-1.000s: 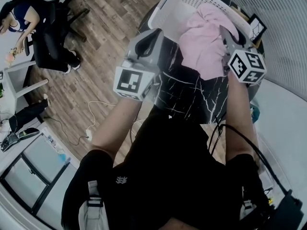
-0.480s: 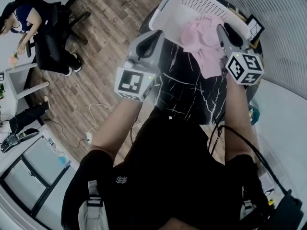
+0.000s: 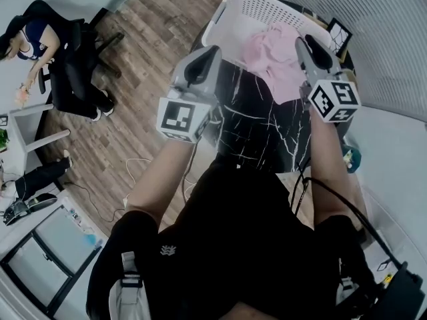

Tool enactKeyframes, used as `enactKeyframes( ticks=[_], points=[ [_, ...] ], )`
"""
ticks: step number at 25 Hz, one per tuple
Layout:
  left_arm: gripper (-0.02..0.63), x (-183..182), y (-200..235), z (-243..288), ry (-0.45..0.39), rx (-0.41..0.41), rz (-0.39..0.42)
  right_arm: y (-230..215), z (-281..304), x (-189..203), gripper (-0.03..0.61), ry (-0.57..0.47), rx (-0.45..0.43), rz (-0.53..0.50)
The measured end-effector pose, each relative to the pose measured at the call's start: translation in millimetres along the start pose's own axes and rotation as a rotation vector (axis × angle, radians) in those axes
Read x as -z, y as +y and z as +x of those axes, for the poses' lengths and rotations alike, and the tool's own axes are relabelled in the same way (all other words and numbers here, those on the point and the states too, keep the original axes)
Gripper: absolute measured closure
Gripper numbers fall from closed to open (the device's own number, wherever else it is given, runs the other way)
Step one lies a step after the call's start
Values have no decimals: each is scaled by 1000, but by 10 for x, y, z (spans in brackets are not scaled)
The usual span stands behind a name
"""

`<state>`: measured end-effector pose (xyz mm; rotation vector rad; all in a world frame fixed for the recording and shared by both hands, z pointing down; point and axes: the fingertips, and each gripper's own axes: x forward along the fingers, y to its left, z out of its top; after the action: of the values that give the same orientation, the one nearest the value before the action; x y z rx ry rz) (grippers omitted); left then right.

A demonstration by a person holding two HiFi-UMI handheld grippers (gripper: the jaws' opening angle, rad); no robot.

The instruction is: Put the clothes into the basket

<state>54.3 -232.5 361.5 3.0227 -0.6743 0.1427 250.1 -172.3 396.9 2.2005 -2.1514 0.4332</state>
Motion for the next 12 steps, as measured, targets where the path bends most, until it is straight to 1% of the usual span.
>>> enactKeyframes(
  ticks=[4, 7, 12],
  points=[
    [607, -132, -52, -93, -17, 6, 21, 21, -173, -129, 482, -39, 11, 3],
    [607, -248, -32, -183, -38, -9, 20, 49, -307, -242, 482, -63, 18, -4],
    [607, -364, -97, -306, -56, 1, 28, 170, -583, -450, 482, -110, 0, -9]
  ],
)
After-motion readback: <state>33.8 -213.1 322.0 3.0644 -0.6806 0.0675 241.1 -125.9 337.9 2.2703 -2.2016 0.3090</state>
